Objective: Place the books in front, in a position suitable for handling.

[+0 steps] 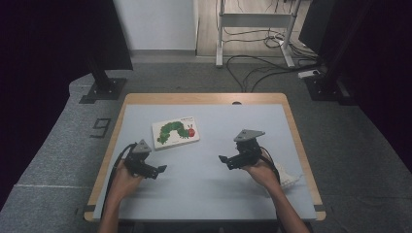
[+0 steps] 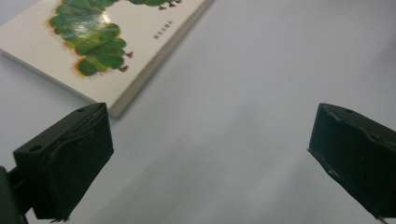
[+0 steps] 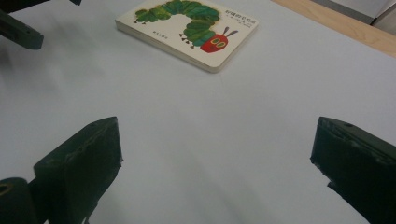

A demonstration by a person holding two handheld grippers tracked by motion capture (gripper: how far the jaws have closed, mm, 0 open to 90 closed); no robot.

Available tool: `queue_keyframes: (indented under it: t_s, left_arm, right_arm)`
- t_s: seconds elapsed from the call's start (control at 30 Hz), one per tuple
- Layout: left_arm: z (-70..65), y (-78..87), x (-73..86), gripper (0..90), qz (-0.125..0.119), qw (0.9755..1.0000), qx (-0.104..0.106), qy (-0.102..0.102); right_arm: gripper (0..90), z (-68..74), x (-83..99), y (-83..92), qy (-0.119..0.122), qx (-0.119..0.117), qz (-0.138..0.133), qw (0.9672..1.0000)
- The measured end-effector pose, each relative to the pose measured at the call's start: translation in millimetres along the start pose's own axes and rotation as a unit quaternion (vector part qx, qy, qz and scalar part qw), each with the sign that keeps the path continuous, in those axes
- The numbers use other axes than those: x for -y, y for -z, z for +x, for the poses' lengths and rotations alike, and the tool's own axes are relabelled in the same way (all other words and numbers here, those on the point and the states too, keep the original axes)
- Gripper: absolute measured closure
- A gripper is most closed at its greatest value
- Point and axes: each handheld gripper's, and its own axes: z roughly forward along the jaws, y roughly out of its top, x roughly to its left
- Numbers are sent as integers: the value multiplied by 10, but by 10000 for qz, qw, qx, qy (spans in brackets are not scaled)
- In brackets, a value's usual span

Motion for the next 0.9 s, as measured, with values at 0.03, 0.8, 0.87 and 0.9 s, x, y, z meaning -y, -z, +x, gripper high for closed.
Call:
queue_keyframes:
  t_s: [0.03,0.8,0.87,0.9]
  left_arm:
    - [23,-5,-18,0,49,10000,-69,-30]
    - [257,-164,-233,0,101,9999,-79,-102]
    - [281,-184,-225,0,114,9998,-121,-56]
    - [288,-195,-223,0,121,9998,-167,-30]
  right_arm:
    - [15,3,-11,-24,-13,-7,-13,10000]
    - [19,66,-231,-698,175,-156,92,9997]
    - [19,61,-244,-763,173,-184,109,9996]
    - [19,59,-252,-794,168,-192,108,9996]
